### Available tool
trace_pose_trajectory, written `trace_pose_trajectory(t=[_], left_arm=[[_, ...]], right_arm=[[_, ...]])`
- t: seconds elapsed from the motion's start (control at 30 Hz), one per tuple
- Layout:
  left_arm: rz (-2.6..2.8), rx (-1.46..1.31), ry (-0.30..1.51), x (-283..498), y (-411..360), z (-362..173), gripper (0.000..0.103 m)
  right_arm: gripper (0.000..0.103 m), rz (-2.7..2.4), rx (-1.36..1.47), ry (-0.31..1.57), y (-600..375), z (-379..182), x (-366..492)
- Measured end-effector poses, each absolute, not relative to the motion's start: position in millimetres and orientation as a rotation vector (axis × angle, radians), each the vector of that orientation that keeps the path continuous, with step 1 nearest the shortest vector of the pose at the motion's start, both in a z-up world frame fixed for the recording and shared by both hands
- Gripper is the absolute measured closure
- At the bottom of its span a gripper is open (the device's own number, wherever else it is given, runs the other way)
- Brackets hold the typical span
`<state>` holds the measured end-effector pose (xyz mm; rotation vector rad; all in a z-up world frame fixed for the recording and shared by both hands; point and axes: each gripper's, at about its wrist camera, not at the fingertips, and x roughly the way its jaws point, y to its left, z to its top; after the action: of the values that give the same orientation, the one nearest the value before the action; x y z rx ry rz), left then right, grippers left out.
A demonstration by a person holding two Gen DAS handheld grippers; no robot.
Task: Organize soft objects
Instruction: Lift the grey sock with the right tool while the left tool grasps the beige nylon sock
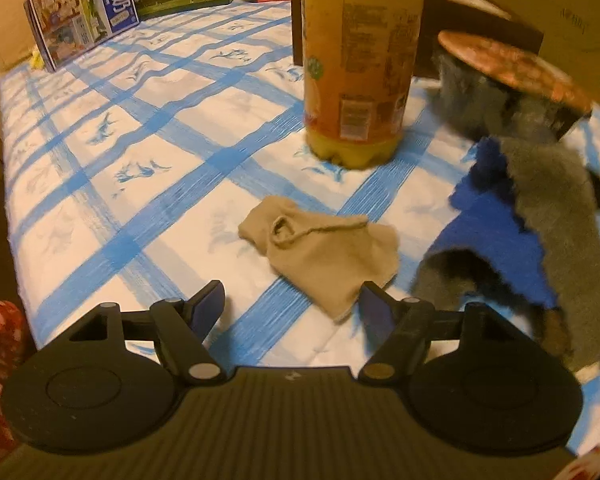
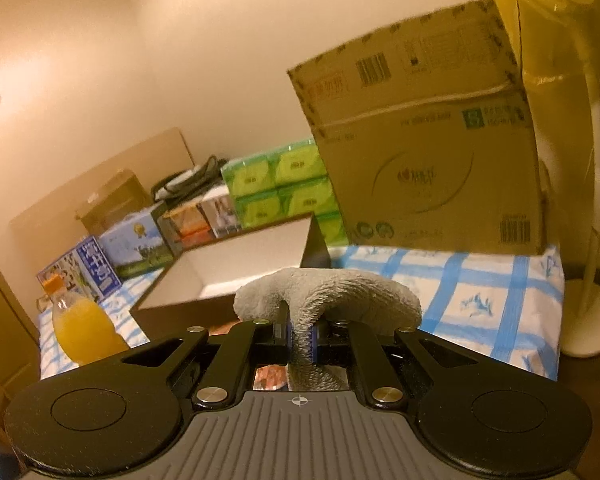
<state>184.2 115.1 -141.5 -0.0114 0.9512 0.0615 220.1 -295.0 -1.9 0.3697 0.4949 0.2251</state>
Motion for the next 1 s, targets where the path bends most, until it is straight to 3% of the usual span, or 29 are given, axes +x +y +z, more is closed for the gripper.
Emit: trace_pose_trajectory(t=[0.47, 0.57, 0.8, 1.0], left_arm=[[0.127, -0.221, 0.971, 224, 123, -149, 0.03], [0.128, -0.196, 0.958, 227, 121, -150, 0.043], [0.074, -0.135, 0.944, 222, 124, -146, 0.091], [0.031, -0.092, 0.94, 218, 137, -133, 0.096]], right_arm=[[0.095, 0.252, 0.368, 0.607, -281, -32, 234], [0.095, 0.248, 0.37, 0.617, -282, -35, 235], [0.095, 0.259, 0.364, 0.628, -282, -35, 236], [0.095, 0.31, 0.339, 0.617, -279, -22, 241]])
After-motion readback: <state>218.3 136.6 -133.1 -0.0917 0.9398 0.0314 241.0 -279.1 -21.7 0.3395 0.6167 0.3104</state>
